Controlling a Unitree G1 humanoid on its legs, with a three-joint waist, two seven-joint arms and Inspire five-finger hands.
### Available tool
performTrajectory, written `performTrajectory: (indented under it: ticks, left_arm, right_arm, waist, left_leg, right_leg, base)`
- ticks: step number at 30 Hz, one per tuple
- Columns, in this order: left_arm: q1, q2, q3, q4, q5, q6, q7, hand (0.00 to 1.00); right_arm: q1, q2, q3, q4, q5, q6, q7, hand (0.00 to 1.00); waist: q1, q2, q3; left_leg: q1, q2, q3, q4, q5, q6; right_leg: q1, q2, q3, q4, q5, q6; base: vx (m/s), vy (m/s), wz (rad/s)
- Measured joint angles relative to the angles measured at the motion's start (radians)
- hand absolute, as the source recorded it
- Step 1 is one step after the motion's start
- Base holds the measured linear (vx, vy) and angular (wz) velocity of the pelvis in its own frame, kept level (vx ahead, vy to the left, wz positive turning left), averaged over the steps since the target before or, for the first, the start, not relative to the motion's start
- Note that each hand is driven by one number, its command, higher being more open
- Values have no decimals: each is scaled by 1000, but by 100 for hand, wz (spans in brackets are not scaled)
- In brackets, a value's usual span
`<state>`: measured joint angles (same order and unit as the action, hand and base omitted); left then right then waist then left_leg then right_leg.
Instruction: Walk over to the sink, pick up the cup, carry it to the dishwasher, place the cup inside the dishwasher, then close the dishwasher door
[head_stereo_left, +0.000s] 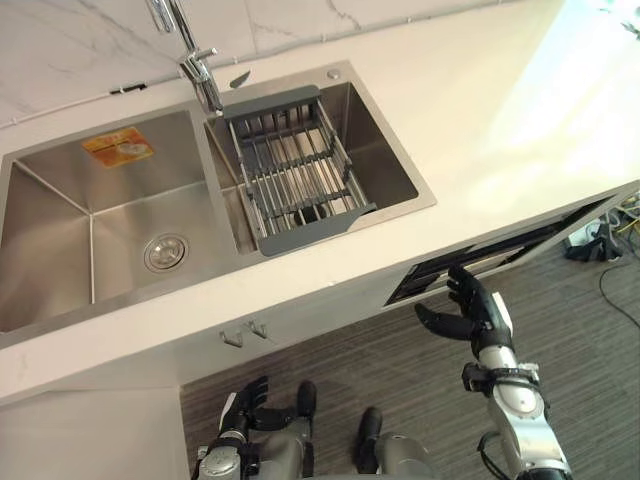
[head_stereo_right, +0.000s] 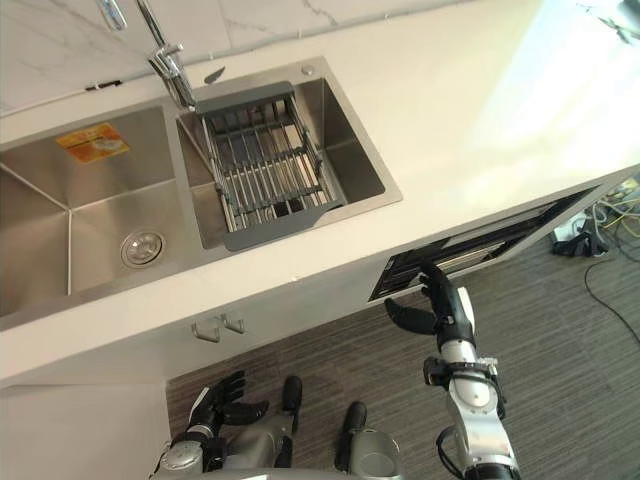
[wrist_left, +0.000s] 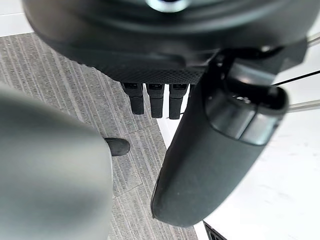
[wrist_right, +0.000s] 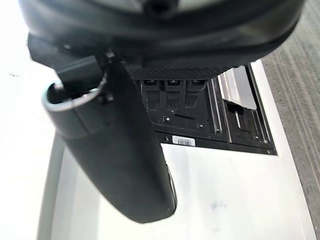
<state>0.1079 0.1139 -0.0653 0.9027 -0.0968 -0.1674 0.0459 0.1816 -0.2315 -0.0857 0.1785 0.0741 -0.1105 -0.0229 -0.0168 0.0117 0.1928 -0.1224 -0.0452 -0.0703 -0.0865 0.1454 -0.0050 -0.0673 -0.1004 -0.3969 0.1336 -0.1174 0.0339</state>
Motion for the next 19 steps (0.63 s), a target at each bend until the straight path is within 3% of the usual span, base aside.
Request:
performTrajectory:
  ticks: [4, 11, 19]
  left_arm:
    - [7, 0, -1, 7, 0, 9, 0, 90]
    - [17, -2, -2, 9, 0, 13, 0, 90]
    - [23, -1, -1, 17, -1, 22, 5, 90]
  right_arm:
    - [46, 78, 3, 35, -54, -11, -5, 90]
    - [27, 113, 3, 324, -68, -11, -25, 90]
    - [13, 128, -28, 491, -57, -10, -48, 90]
  waist:
    - [0, 0, -24]
    - [2, -4, -48]
    - [2, -9, -73]
  left_leg:
    - [28, 1, 5, 0, -7, 1]
    - [62, 5, 7, -1, -12, 3]
    - [86, 8, 25, -6, -21, 0]
  right_leg:
    - [32, 4, 5, -14, 1, -1]
    - [75, 12, 6, -34, 4, -6]
    - [100, 16, 16, -47, 6, -8]
  base:
    - [15, -12, -4]
    - [13, -12, 0]
    - [-1, -6, -4]
